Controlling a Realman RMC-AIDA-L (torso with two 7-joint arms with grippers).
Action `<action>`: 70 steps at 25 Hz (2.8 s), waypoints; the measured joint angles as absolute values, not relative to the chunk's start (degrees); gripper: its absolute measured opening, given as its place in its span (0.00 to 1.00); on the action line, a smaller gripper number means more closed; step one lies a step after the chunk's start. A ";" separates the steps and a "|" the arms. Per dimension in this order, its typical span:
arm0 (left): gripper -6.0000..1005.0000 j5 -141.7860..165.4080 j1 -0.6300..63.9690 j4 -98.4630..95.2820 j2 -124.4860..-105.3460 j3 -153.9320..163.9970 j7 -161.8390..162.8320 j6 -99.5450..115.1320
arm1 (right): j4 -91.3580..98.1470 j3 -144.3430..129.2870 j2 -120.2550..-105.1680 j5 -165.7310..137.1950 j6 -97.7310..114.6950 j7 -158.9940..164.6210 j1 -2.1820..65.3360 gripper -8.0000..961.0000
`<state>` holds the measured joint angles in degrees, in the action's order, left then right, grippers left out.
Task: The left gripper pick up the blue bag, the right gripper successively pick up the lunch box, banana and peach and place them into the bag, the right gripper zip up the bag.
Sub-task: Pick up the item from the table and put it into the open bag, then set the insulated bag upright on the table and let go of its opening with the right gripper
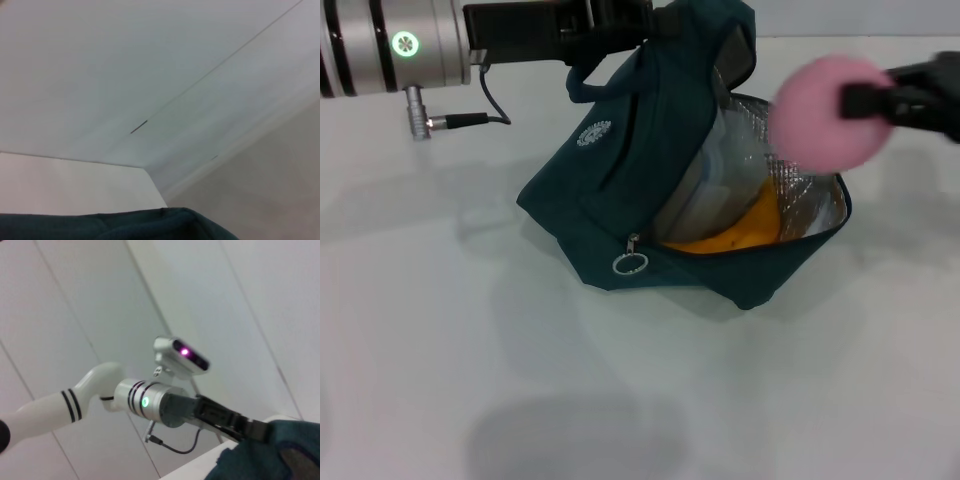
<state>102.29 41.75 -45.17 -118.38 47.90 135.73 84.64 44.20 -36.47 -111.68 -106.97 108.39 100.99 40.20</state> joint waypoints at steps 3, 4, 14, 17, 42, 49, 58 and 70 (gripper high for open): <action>0.07 102.29 41.86 -45.17 -118.39 47.90 135.79 84.86 | 44.28 -42.63 -113.26 -107.08 103.11 99.52 41.08 0.08; 0.07 102.29 41.86 -45.17 -118.39 47.90 135.79 84.86 | 44.28 -45.81 -113.59 -107.10 100.89 99.40 41.24 0.07; 0.07 102.22 41.60 -45.19 -118.39 47.55 135.87 84.91 | 43.56 -56.71 -114.08 -108.84 90.80 99.96 41.36 0.05; 0.07 102.21 41.67 -45.12 -118.39 47.55 135.88 84.91 | 43.12 -56.40 -114.08 -108.91 90.57 101.08 40.98 0.06; 0.07 102.21 41.82 -44.99 -117.80 47.48 135.62 84.47 | 45.52 -48.86 -113.26 -103.91 96.84 97.47 35.36 0.73; 0.07 102.23 41.53 -45.00 -117.80 47.46 135.68 84.37 | 49.65 -35.10 -112.42 -101.29 102.46 87.30 24.83 0.86; 0.07 102.27 40.66 -44.89 -117.75 46.84 135.76 84.28 | 48.63 -33.84 -113.80 -109.77 95.02 81.58 17.88 0.85; 0.07 102.27 41.00 -44.21 -117.57 46.82 135.82 83.85 | 37.16 -46.59 -115.74 -108.69 75.93 71.93 28.56 0.84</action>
<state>102.27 41.00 -44.21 -117.57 46.82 135.82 83.85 37.16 -46.59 -115.74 -108.69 75.93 71.93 28.56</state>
